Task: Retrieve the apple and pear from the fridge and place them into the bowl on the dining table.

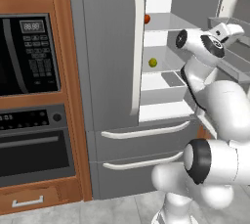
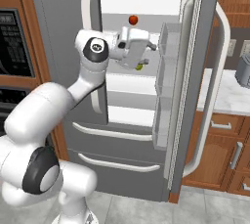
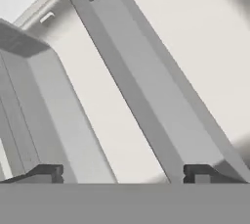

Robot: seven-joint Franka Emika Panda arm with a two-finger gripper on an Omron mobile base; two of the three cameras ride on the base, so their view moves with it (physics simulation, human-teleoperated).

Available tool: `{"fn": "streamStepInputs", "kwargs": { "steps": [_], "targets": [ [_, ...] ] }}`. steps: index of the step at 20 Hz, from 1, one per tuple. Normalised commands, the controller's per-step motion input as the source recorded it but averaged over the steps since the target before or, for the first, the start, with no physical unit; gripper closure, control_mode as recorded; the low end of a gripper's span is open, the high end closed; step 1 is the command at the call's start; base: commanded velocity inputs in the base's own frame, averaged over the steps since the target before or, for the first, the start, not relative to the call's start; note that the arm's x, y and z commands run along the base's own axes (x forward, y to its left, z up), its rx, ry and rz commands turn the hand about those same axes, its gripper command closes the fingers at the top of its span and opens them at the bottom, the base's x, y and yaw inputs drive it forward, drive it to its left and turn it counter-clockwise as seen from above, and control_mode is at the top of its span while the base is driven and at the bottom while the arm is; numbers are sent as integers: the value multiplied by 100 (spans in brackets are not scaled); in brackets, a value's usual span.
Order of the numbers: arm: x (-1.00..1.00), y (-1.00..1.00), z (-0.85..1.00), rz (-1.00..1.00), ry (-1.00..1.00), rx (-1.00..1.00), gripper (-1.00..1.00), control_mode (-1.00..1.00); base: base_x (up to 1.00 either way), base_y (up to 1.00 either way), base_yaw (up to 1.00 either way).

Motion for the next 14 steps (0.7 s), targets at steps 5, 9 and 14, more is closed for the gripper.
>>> {"fn": "streamStepInputs", "kwargs": {
  "steps": [5,9,14],
  "targets": [
    [-56,91,4,0,-28,35,-100,-100,0,0,0],
    [-14,99,12,5,-8,32,-100,-100,0,0,0],
    [0,97,-1,19,7,33,-100,-100,0,0,0]
  ]
}}
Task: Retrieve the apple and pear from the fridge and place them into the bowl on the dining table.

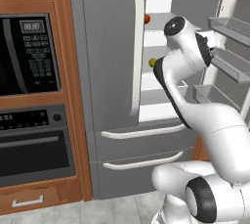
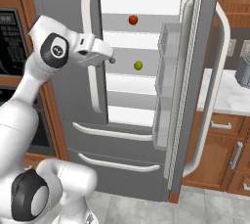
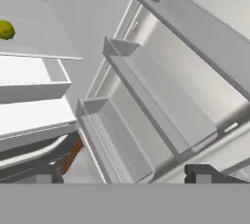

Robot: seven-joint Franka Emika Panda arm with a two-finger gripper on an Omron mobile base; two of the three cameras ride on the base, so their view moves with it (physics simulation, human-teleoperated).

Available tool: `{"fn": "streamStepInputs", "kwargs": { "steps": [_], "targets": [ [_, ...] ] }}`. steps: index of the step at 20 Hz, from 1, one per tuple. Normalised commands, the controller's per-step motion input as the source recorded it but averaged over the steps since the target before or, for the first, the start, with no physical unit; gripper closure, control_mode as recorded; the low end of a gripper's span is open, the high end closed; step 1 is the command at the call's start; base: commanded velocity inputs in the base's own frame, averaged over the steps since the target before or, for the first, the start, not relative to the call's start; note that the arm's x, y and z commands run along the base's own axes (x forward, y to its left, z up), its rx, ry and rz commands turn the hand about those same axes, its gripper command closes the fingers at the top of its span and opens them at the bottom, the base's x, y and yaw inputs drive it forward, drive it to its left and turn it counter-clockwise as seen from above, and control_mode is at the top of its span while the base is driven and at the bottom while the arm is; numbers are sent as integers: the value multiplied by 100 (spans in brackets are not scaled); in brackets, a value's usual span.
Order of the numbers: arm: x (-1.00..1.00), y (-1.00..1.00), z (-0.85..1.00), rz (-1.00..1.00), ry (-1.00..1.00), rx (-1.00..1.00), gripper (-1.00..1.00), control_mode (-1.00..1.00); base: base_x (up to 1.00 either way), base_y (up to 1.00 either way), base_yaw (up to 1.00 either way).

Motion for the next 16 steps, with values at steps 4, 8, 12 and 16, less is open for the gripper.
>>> {"fn": "streamStepInputs", "kwargs": {
  "steps": [4,8,12,16],
  "targets": [
    [8,93,-33,32,10,40,-100,-100,0,0,0],
    [11,49,-77,31,-28,38,-100,-100,0,0,0],
    [22,3,-34,20,-48,31,-100,-100,0,0,0],
    [42,10,2,14,-26,13,-100,-100,0,0,0]
  ]
}}
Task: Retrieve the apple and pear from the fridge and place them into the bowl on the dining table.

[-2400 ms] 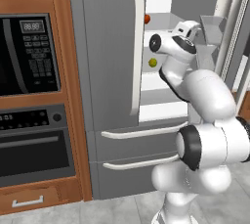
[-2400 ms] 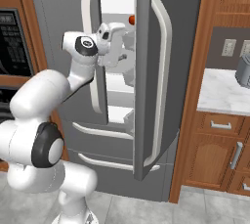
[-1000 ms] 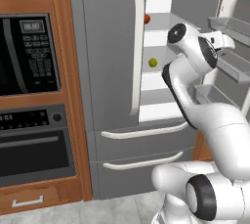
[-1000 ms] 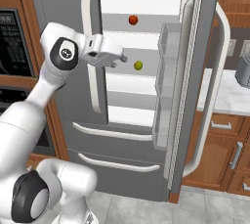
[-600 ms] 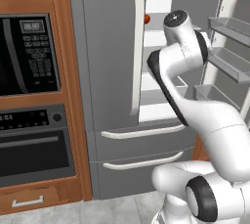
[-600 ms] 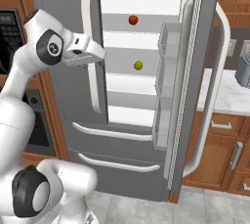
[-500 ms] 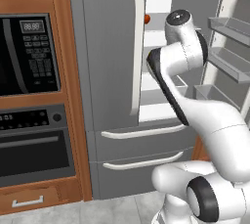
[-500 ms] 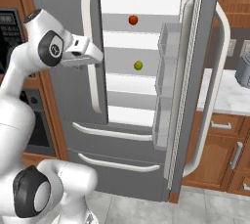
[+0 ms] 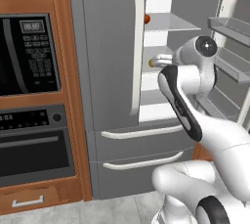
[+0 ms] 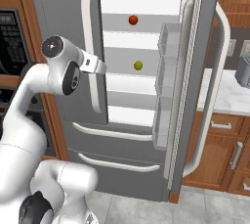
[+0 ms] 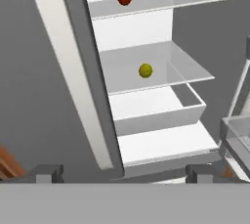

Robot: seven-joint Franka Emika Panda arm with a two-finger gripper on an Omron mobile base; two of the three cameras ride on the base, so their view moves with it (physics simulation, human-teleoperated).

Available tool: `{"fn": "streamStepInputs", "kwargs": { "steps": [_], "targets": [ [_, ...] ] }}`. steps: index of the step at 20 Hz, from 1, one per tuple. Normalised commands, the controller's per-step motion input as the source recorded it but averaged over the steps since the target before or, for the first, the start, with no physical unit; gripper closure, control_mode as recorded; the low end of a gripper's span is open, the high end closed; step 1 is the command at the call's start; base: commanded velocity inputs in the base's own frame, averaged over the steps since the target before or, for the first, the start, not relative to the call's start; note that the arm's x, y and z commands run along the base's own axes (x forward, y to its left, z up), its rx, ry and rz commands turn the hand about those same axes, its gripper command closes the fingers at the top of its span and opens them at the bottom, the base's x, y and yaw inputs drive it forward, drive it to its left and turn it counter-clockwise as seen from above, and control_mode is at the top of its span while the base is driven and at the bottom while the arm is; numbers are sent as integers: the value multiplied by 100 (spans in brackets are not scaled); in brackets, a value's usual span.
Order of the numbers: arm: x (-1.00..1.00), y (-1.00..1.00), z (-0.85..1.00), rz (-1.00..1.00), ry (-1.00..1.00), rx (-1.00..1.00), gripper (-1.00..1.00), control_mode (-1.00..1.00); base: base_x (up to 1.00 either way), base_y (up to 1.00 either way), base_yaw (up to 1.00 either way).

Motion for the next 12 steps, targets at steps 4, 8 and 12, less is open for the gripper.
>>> {"fn": "streamStepInputs", "kwargs": {
  "steps": [4,8,12],
  "targets": [
    [48,62,22,11,-3,-5,-100,-100,0,0,0],
    [47,66,25,4,0,-12,-100,-100,0,0,0],
    [61,11,3,0,1,-4,-100,-100,0,0,0]
  ]
}}
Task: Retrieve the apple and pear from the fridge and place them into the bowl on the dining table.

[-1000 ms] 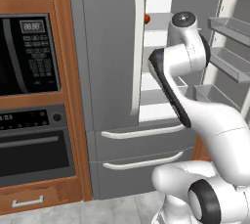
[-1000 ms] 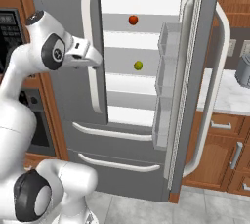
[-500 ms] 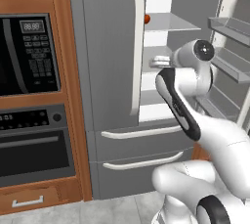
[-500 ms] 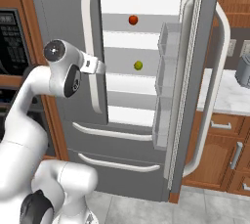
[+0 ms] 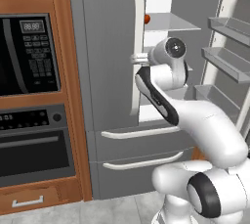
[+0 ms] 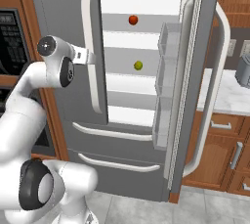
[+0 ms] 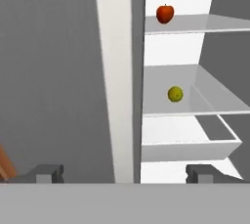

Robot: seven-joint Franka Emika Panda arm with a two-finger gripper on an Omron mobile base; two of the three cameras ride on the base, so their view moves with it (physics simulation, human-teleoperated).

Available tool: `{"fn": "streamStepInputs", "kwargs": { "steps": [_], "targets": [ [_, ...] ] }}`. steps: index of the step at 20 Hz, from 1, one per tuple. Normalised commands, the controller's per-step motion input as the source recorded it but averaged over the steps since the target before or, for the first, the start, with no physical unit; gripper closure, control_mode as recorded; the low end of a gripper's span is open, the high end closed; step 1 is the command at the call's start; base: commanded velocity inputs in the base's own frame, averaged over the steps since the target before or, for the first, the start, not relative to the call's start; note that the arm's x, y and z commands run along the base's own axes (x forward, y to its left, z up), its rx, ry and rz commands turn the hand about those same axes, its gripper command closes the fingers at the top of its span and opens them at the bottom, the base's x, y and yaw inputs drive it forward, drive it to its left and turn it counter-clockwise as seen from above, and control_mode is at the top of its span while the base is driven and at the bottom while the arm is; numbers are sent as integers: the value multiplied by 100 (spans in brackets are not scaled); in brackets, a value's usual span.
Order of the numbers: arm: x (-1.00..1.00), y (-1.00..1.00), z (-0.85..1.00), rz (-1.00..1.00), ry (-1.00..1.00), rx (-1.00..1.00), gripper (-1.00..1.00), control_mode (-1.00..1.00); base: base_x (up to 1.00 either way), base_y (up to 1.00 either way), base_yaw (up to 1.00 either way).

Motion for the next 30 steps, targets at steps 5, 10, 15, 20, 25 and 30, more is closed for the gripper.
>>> {"fn": "streamStepInputs", "kwargs": {
  "steps": [5,10,15,20,25,30],
  "targets": [
    [67,0,0,0,0,0,-100,-100,0,0,0],
    [70,0,-1,0,0,0,-100,-100,0,0,0],
    [76,0,-10,0,0,0,-100,-100,0,0,0],
    [73,5,-17,0,0,0,-100,-100,0,0,0],
    [81,16,-24,0,0,0,-100,-100,0,0,0],
    [92,19,-22,-1,1,0,100,-100,0,0,0]
  ]
}}
